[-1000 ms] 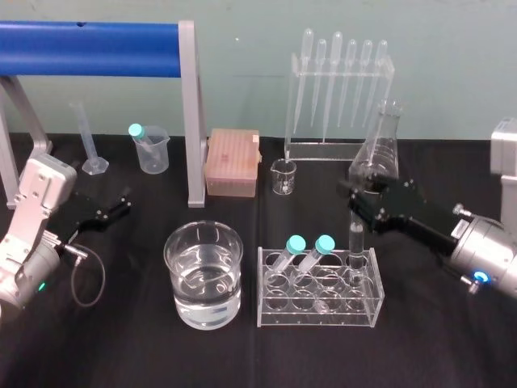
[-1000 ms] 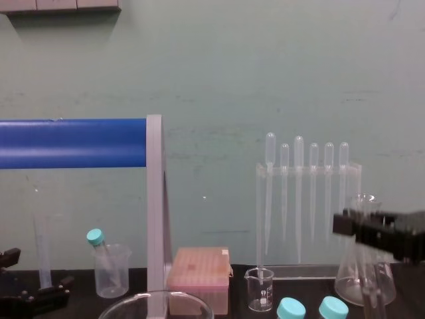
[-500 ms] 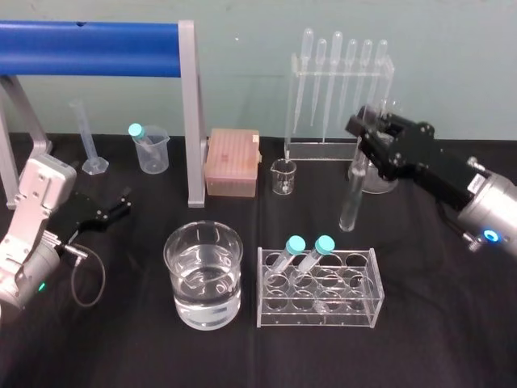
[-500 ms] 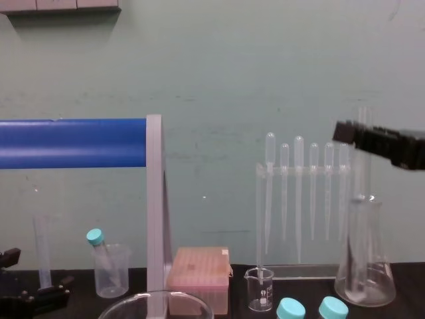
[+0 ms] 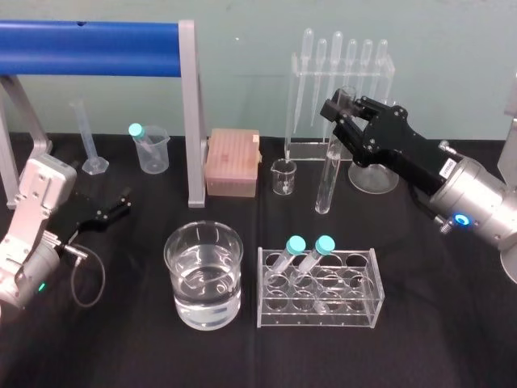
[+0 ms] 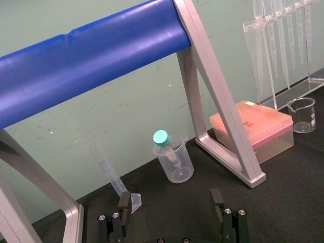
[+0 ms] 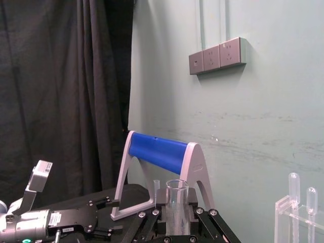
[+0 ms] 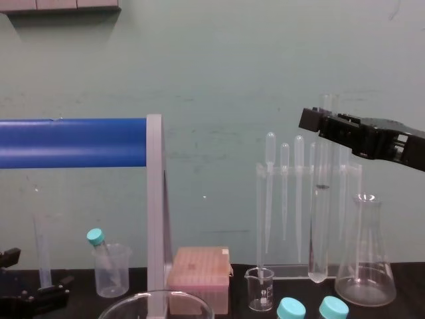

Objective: Hold the test tube with one hand and immerse one end into the beaker, then return it to the test tube rack.

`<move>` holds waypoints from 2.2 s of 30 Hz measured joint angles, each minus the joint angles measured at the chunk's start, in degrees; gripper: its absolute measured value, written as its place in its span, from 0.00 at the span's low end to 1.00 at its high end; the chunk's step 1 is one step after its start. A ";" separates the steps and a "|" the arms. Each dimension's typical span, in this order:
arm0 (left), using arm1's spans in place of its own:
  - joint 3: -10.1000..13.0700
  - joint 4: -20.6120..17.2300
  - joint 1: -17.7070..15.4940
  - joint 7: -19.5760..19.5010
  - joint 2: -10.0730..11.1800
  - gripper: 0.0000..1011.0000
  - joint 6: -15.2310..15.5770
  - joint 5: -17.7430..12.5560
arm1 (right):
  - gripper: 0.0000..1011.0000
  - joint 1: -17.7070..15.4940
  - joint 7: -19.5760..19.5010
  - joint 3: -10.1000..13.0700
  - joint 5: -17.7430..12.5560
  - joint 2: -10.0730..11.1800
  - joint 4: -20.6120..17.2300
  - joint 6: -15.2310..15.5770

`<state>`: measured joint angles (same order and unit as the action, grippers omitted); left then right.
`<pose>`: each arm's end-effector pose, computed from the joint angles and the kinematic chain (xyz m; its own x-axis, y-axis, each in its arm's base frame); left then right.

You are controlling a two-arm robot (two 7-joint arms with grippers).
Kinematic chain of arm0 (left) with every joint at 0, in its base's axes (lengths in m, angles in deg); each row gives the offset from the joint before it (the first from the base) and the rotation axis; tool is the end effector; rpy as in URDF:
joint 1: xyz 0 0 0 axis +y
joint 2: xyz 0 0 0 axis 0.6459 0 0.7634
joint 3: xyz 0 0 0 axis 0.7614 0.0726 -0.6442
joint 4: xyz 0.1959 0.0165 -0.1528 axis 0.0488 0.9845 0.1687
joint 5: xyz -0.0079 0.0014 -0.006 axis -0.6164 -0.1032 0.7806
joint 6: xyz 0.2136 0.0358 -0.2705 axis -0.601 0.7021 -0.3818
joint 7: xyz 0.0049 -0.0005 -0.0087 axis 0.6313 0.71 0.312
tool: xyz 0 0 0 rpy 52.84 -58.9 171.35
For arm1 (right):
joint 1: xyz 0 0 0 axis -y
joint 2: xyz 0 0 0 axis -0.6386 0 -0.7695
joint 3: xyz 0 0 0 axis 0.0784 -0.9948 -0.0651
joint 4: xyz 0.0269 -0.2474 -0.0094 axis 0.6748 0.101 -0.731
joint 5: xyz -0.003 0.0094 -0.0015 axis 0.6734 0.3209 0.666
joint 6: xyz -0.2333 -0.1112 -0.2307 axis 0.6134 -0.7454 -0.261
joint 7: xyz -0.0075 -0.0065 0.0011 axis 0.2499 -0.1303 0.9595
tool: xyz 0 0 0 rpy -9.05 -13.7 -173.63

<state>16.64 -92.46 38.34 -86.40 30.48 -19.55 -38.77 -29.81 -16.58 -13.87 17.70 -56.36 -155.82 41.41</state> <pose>0.3870 0.0493 -0.2762 0.2924 0.8802 0.3738 -0.9552 0.2874 0.0705 0.4303 -0.0212 -0.1840 0.8055 -0.5918 0.0308 0.5653 0.7830 0.2597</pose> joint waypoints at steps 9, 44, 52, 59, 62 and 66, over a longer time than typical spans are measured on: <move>0.00 0.00 0.00 0.00 0.00 0.99 0.00 0.00 | 0.23 -0.12 -0.01 0.15 -0.08 0.09 -0.20 0.02; 0.00 0.00 0.00 0.00 0.00 0.99 0.00 0.00 | 0.23 -0.33 -0.07 0.35 -0.23 0.19 -0.49 0.14; 0.00 0.00 0.00 0.00 0.00 0.99 0.00 0.00 | 0.23 -0.32 -0.09 0.35 -0.23 0.19 -0.48 0.14; 0.00 0.01 0.00 0.00 0.00 0.99 0.00 0.00 | 0.23 0.27 0.41 0.25 -1.03 -0.14 -0.66 0.13; 0.00 0.01 0.00 0.00 0.00 0.99 0.00 0.00 | 0.23 1.25 1.82 0.08 -2.49 -0.86 -1.20 0.01; 0.00 0.01 0.00 0.00 0.00 0.99 0.00 0.00 | 0.23 2.73 4.01 -0.61 -4.24 -1.70 -1.76 -0.13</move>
<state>16.64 -92.45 38.34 -86.40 30.48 -19.55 -38.77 -27.08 -12.57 -14.47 13.45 -58.05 -157.58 41.28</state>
